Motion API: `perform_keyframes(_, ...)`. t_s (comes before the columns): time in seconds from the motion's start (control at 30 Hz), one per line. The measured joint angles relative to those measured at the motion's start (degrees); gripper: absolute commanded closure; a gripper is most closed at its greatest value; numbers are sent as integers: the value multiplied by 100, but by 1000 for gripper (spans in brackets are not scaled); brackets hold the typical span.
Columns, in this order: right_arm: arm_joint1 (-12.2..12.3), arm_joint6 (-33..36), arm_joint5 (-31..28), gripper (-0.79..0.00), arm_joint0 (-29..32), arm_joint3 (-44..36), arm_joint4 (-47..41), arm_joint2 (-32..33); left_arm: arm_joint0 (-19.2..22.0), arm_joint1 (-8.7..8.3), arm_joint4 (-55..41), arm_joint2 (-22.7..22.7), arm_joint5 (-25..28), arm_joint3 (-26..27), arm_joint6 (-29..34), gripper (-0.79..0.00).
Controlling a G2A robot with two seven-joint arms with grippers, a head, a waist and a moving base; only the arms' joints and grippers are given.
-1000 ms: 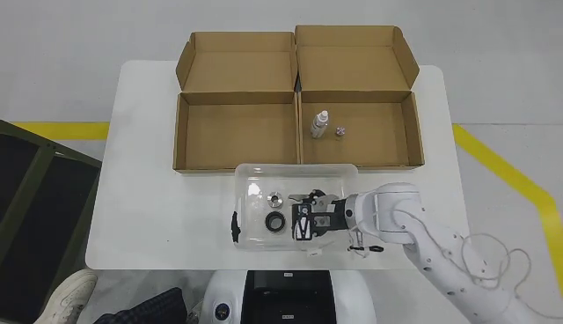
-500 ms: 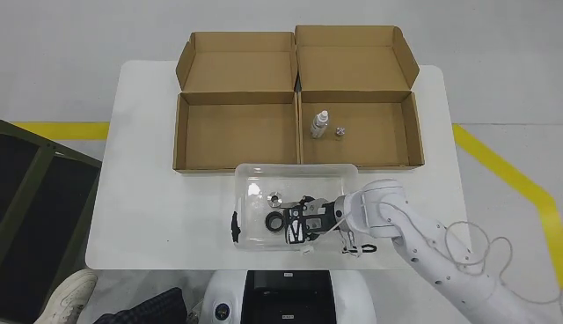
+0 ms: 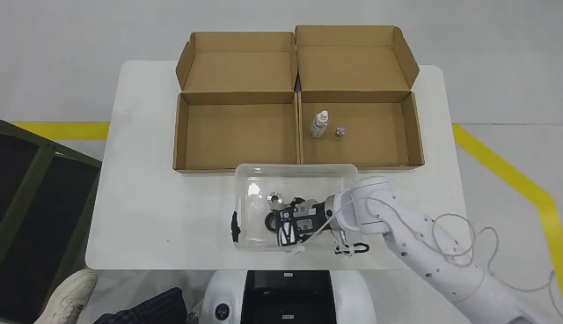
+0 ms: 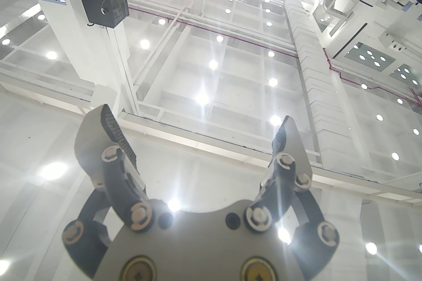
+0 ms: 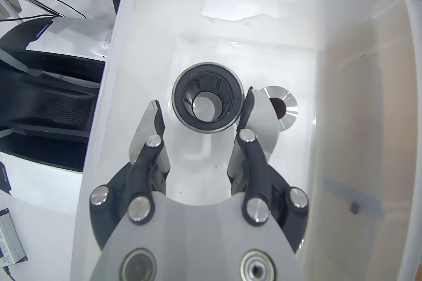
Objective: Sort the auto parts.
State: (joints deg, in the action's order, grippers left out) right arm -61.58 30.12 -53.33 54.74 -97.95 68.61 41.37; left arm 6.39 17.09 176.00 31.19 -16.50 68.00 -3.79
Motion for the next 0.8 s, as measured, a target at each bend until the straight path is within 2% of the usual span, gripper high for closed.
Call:
perform_keyframes(0.53,-162,-141,-86,-468,-302,349,-116,-321,0,0,0,0,0,0,0,-785)
perform_keyframes(0.6,-177,-149,-76,-443,-328,376,-117,-341,0,0,0,0,0,0,0,-785)
perform_keyframes(0.77,-210,-170,-58,-314,-398,446,-93,-376,0,0,0,0,0,0,0,-785)
perform_keyframes(0.8,-215,-177,-57,-237,-408,457,-86,-381,0,0,0,0,0,0,0,-785)
